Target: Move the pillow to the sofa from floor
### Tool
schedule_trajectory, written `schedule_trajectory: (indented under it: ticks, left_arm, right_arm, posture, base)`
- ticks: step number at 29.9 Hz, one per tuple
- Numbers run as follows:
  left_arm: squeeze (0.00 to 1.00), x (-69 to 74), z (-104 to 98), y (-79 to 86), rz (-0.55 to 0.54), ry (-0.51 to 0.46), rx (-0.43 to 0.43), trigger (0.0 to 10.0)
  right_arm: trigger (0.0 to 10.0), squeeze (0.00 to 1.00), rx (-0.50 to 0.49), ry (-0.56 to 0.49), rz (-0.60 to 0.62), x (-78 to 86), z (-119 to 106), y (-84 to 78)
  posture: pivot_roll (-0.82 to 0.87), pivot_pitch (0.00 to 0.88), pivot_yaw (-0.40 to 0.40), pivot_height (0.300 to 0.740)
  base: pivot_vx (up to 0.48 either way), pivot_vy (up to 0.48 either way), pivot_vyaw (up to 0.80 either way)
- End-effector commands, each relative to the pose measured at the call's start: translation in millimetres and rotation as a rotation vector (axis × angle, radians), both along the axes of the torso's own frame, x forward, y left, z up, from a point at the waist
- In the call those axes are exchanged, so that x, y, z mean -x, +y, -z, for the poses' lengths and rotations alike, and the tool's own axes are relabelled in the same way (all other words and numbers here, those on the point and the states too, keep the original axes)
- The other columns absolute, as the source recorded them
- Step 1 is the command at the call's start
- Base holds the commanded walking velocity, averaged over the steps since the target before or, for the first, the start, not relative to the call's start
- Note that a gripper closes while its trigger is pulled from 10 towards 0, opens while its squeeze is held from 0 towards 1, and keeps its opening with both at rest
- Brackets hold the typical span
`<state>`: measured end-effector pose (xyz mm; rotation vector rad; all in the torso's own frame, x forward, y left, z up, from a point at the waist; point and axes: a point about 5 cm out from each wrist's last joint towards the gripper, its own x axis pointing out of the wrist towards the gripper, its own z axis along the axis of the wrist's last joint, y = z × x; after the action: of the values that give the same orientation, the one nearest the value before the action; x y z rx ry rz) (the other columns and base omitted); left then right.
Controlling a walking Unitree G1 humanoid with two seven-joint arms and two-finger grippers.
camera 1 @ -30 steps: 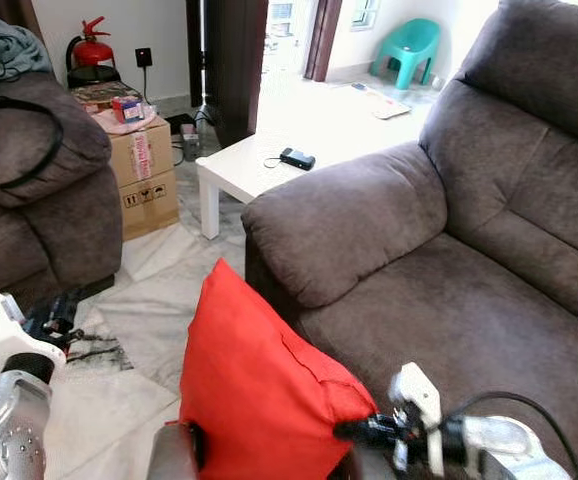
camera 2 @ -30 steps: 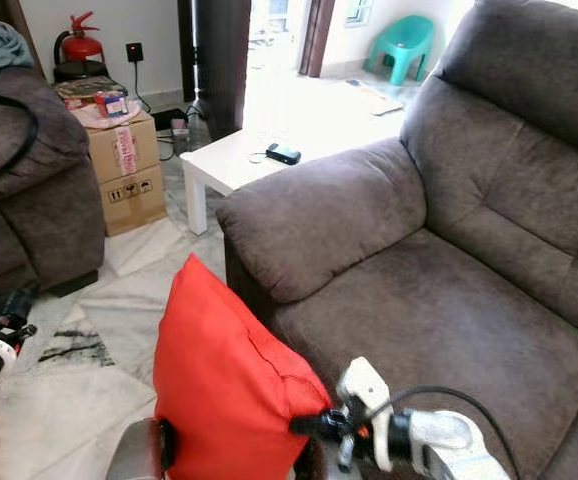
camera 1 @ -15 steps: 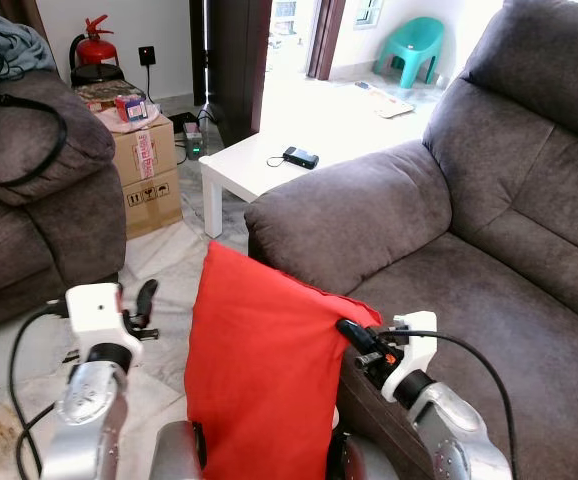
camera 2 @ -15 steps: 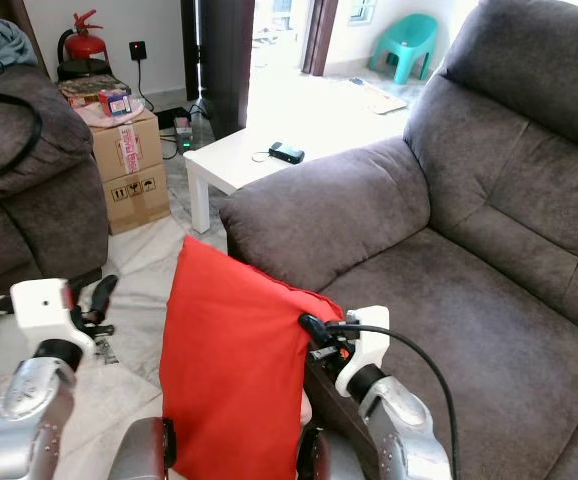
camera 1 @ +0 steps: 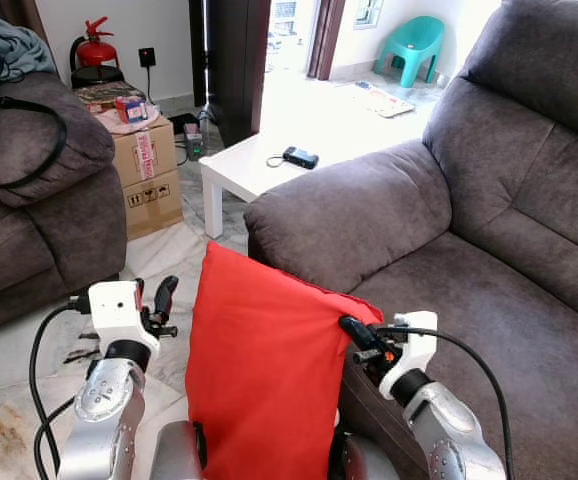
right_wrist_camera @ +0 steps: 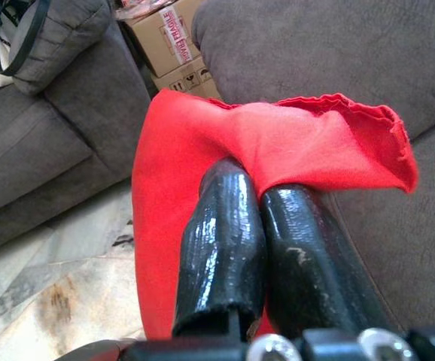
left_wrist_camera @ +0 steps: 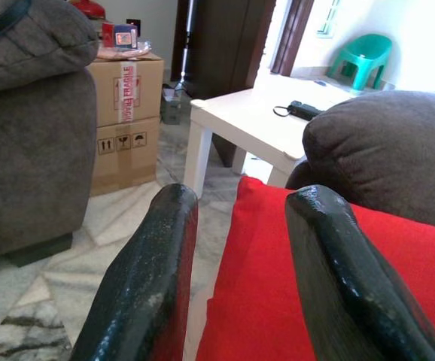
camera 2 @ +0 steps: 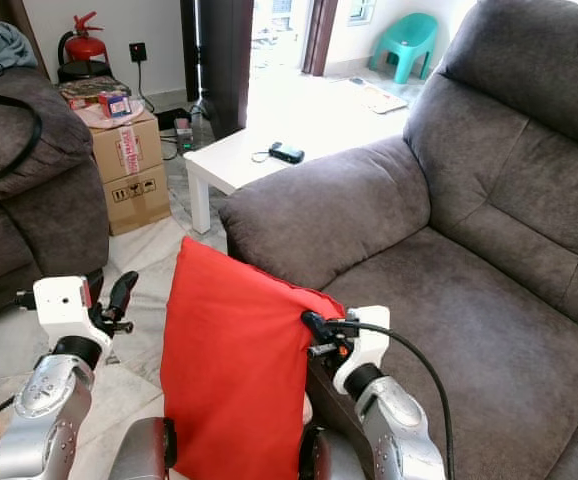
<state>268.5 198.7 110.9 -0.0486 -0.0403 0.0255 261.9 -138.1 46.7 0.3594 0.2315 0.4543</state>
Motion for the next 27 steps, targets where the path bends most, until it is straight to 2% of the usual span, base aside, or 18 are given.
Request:
schedule_trajectory:
  ticks: [1,7,23,27]
  left_arm:
    - [0.00,-0.8,-4.7,-7.6,0.034,-0.023,-0.021,10.0]
    - [0.00,-0.8,-4.1,-8.8,0.046,-0.023,-0.021,10.0]
    - [0.00,-1.1,-2.4,-12.3,0.068,-0.014,-0.020,10.0]
    - [0.00,-1.2,-2.1,-13.3,0.073,-0.013,-0.019,10.0]
  right_arm:
    - [10.0,0.00,0.003,-0.109,0.056,-10.6,-19.2,-11.5]
    - [10.0,0.00,-0.001,-0.112,0.060,-10.5,-19.0,-10.4]
    - [10.0,0.00,0.002,-0.121,0.061,-10.1,-19.2,-8.5]
    - [10.0,0.00,0.005,-0.118,0.064,-9.7,-18.3,-9.6]
  posture:
    - [0.13,0.000,-0.140,0.597]
    - [0.13,0.000,-0.138,0.623]
    - [0.13,0.000,-0.130,0.727]
    - [0.13,0.000,-0.129,0.740]
  base:
    - [0.000,0.000,0.00]
    - [0.000,0.000,0.00]
    - [0.000,0.000,0.00]
    - [0.000,0.000,0.00]
